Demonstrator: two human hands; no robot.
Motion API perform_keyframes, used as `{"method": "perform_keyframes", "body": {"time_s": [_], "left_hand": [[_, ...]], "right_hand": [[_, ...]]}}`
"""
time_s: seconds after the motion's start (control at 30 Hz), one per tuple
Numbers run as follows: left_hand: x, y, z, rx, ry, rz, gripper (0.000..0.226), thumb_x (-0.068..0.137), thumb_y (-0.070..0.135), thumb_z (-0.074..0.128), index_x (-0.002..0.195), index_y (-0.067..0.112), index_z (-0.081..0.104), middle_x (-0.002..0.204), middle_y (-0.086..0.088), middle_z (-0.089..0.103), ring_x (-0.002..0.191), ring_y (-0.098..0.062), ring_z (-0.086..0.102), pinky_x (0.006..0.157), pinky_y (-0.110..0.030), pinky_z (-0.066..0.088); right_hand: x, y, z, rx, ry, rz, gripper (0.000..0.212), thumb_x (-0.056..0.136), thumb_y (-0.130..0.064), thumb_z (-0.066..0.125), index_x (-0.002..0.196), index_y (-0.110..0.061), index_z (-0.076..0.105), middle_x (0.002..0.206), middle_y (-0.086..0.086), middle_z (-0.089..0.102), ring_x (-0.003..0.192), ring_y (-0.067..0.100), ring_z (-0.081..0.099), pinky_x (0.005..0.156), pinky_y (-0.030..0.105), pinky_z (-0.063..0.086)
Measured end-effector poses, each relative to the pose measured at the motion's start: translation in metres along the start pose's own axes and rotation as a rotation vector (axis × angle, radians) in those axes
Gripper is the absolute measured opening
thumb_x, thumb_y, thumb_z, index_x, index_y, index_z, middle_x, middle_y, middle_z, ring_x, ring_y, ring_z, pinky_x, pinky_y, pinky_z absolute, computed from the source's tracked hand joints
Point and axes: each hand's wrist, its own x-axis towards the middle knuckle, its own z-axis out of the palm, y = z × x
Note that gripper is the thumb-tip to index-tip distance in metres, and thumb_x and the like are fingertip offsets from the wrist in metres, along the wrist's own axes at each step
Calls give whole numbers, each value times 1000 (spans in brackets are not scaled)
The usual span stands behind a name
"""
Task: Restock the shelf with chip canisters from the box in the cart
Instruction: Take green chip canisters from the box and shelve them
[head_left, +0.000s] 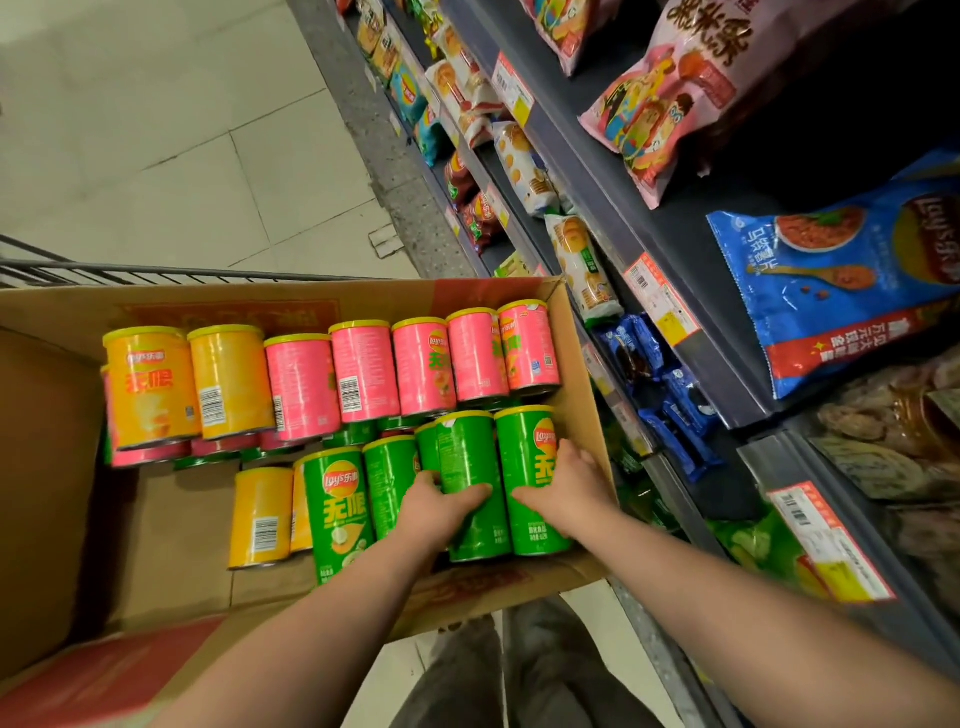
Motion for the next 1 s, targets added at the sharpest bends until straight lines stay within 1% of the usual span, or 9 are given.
{"method": "perform_keyframes", "body": {"time_s": [0.17, 0.3, 0.4, 0.47, 0.53, 0.63, 0.77, 0.83, 1.0], "left_hand": [[-10, -10, -21, -68, -29, 16, 55, 76, 32, 77, 117, 17, 44, 108, -13, 64, 99, -32, 65, 85, -39, 53], [-17, -16, -37, -92, -42, 28, 78, 74, 33, 78, 136, 7, 38, 111, -12, 60, 99, -31, 63, 86, -42, 54], [-26, -14, -46, -117, -76, 76, 102, 52, 49, 76, 137, 8, 36, 117, -14, 60, 100, -31, 64, 89, -46, 53], [-34, -11, -51, -148, -104, 115, 91, 59, 45, 78, 133, 10, 39, 114, -12, 60, 98, -29, 64, 87, -43, 54], [-40, -11, -56, -169, -130, 165, 64, 78, 29, 76, 129, 11, 42, 108, -9, 60, 93, -26, 63, 79, -36, 53], [-48, -8, -61, -202, -206, 244, 47, 83, 21, 71, 121, 14, 44, 103, -6, 61, 82, -18, 63, 63, -29, 49], [-71, -1, -69, -219, -292, 364, 80, 61, 40, 72, 129, 10, 44, 111, -7, 63, 91, -22, 66, 74, -33, 54], [-82, 3, -72, -221, -324, 408, 82, 61, 43, 72, 131, 12, 43, 111, -5, 63, 93, -21, 66, 81, -37, 54], [-107, 9, -76, -228, -423, 498, 23, 88, 22, 64, 105, 18, 50, 93, 2, 64, 76, -9, 63, 51, -19, 45]], "right_hand": [[0, 0, 16, 207, -69, 45, 92, 74, -40, 78, 144, -20, 22, 125, 6, 55, 109, 27, 57, 88, 35, 47], [-14, -3, 19, 234, -27, 40, 89, 72, -39, 78, 141, -21, 25, 122, 5, 56, 104, 26, 58, 87, 37, 49], [-29, -3, 15, 293, 19, 37, 85, 73, -39, 77, 139, -21, 27, 118, 4, 57, 101, 25, 59, 87, 38, 50], [-41, -4, 11, 324, 62, 27, 82, 73, -38, 77, 138, -21, 29, 119, 4, 57, 101, 24, 59, 84, 34, 49], [-56, -5, 7, 350, 108, 16, 82, 72, -39, 78, 137, -20, 31, 120, 4, 56, 101, 22, 58, 83, 32, 47], [-79, -6, 3, 402, 176, -11, 89, 63, -48, 78, 136, -23, 34, 113, -2, 57, 99, 19, 58, 90, 37, 49], [-116, -8, -3, 499, 271, -58, 74, 74, -33, 78, 134, -20, 36, 103, -3, 55, 93, 16, 56, 84, 29, 46], [-135, -9, -7, 526, 314, -83, 71, 75, -29, 77, 133, -20, 37, 100, -4, 56, 91, 16, 57, 82, 29, 46], [-180, -6, -11, 607, 424, -109, 75, 77, -29, 76, 138, -21, 34, 104, -4, 55, 94, 16, 58, 80, 27, 46]]}}
